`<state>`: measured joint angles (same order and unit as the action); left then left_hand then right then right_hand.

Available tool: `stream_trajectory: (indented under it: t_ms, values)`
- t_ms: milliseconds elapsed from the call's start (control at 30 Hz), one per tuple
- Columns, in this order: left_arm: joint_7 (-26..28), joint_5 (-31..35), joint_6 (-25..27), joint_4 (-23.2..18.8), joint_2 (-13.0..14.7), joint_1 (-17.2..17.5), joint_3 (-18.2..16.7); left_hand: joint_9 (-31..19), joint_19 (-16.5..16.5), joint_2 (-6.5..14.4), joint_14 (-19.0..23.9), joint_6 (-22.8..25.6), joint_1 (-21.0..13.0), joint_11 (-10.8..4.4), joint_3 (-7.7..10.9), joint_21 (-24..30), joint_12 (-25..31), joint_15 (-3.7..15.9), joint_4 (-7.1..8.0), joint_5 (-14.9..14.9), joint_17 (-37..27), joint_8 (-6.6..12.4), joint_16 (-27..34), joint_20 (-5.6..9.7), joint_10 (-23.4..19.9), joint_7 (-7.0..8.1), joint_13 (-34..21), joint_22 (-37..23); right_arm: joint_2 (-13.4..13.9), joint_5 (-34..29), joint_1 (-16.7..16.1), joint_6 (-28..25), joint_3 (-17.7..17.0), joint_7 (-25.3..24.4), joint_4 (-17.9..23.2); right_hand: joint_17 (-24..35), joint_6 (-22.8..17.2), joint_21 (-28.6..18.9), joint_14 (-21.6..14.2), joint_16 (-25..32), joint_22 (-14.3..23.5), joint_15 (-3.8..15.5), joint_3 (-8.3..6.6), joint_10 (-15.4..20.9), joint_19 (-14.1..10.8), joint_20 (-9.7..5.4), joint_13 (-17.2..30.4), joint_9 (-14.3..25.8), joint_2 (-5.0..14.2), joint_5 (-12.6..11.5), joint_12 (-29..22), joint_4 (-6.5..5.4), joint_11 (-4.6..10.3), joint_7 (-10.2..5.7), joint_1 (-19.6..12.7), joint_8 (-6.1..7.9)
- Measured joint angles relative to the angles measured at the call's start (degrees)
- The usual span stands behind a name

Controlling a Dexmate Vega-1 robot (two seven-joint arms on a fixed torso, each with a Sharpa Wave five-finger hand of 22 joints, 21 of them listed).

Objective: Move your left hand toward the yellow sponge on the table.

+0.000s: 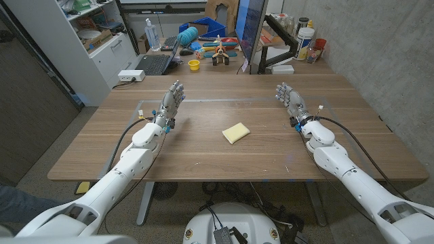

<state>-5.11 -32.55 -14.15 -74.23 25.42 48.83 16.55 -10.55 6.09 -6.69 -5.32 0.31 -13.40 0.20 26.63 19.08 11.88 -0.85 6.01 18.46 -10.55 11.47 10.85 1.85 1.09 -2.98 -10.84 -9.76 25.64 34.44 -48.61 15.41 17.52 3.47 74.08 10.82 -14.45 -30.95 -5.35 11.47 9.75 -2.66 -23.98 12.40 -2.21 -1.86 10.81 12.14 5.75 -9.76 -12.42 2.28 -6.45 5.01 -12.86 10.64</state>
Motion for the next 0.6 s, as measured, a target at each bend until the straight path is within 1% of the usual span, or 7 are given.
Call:
stream_trajectory:
  t_ms: [67, 133, 233, 300, 333, 567, 600]
  values:
    - [-1.1, 1.7, 0.8, 0.0, 0.0, 0.0, 0.0, 0.0, 0.0, 0.0, 0.0, 0.0, 0.0, 0.0, 0.0, 0.0, 0.0, 0.0, 0.0, 0.0, 0.0, 0.0, 0.0, 0.0, 0.0, 0.0, -0.1, 0.0, -1.1, 0.0, -0.2, 0.0, -1.3, 0.0, -0.1, 0.0, 0.0, 0.0, 0.0, 0.0, 0.0, 0.0, 0.0, 0.0, 0.0, 0.0, 0.0, 0.0, 0.0, 0.0, 0.0, 0.0, 0.0, 0.0, 0.0, 0.0]
    - [-2.3, 3.7, 1.6, 0.0, -4.0, 0.7, -5.0, 0.0, 0.0, 0.0, 0.0, 0.0, 0.0, 0.0, 0.0, 0.0, 0.0, 0.0, 0.0, 0.0, 0.0, 0.0, 0.0, 0.0, 0.0, 0.0, -0.1, 0.0, -2.5, -3.1, -0.4, -1.5, -2.8, 2.0, -0.2, 0.0, 0.0, 0.0, 0.0, 0.0, 0.0, 0.0, 0.0, 0.0, 0.0, 0.0, 0.0, 0.0, 0.0, 0.0, 0.0, 0.0, 0.0, 0.0, 0.0, 0.0]
    - [-4.2, 6.5, 2.8, 0.0, -6.6, 1.0, -8.0, 0.0, 0.0, 0.2, 0.0, 0.0, -0.2, 0.0, 0.0, 0.0, 0.0, 0.0, 0.0, 0.0, 0.0, 0.0, 0.0, 0.0, 0.0, 0.0, -0.1, 0.0, -4.3, -5.0, -0.7, -2.3, -4.8, 3.2, -0.4, 0.0, 0.0, 0.0, 0.0, 0.0, 0.0, 0.0, 0.0, 0.0, 0.0, 0.0, 0.0, 0.0, 0.0, 0.0, 0.0, 0.0, 0.0, 0.0, 0.0, 0.0]
    - [-5.2, 8.1, 3.3, 0.0, -6.6, 1.0, -8.0, 0.0, 0.1, 0.2, 0.0, 0.0, -0.2, 0.0, 0.0, 0.0, 0.0, 0.0, 0.0, 0.0, 0.0, 0.0, 0.0, -0.12, 0.0, 0.01, -0.1, 0.0, -5.3, -5.0, -0.8, -2.3, -6.0, 3.2, -0.5, 0.0, 0.0, 0.0, 0.0, 0.0, 0.0, 0.0, 0.0, 0.0, 0.0, 0.0, 0.0, 0.0, 0.0, 0.0, 0.0, 0.0, 0.0, 0.0, 0.0, 0.0]
    - [-6.1, 9.4, 3.7, 0.0, -9.2, 1.3, -11.0, 0.0, 0.2, 0.2, 0.0, 0.0, -0.2, 0.0, 0.0, 0.0, 0.0, 0.0, 0.0, 0.0, 0.0, 0.0, 0.0, -0.21, 0.0, 0.0, -0.1, -0.1, -6.2, -6.9, -0.9, -3.0, -7.0, 4.6, -0.6, 0.0, 0.0, 0.0, 0.0, 0.0, 0.0, 0.0, 0.0, 0.0, 0.0, 0.0, 0.0, 0.0, 0.01, 0.0, 0.0, 0.0, 0.0, 0.0, 0.0, 0.0]
    - [-9.8, 14.9, 5.5, 0.0, -9.3, 1.3, -11.1, 0.0, 0.1, 0.5, 0.0, 0.2, -0.4, 0.0, 0.0, 0.0, 0.0, 0.0, 0.0, 0.0, 0.0, 0.0, 0.0, -0.36, 0.0, -0.17, -0.1, -0.3, -9.8, -7.0, -1.4, -3.0, -11.0, 4.6, -0.9, 0.0, -0.3, 0.0, 0.0, 0.0, 0.0, 0.01, 0.0, 0.0, -0.3, 0.32, 0.0, -0.2, 0.3, 0.0, 0.0, 0.0, 0.0, -0.31, -0.3, 0.0]
    - [-10.5, 15.8, 5.8, 0.0, -14.3, 1.6, -17.0, 0.0, 0.1, 0.5, 0.0, 0.3, -0.4, 0.0, 0.0, 0.0, 0.0, 0.0, 0.0, 0.0, 0.0, 0.0, 0.0, -0.35, 0.0, -0.31, -0.1, -0.3, -10.4, -11.0, -1.4, -4.3, -11.7, 7.2, -0.9, 0.0, -0.3, 0.0, 0.0, 0.0, 0.0, 0.01, 0.0, 0.0, -0.3, 0.32, 0.0, -0.2, 0.3, 0.0, 0.0, 0.0, 0.0, -0.31, -0.3, 0.0]
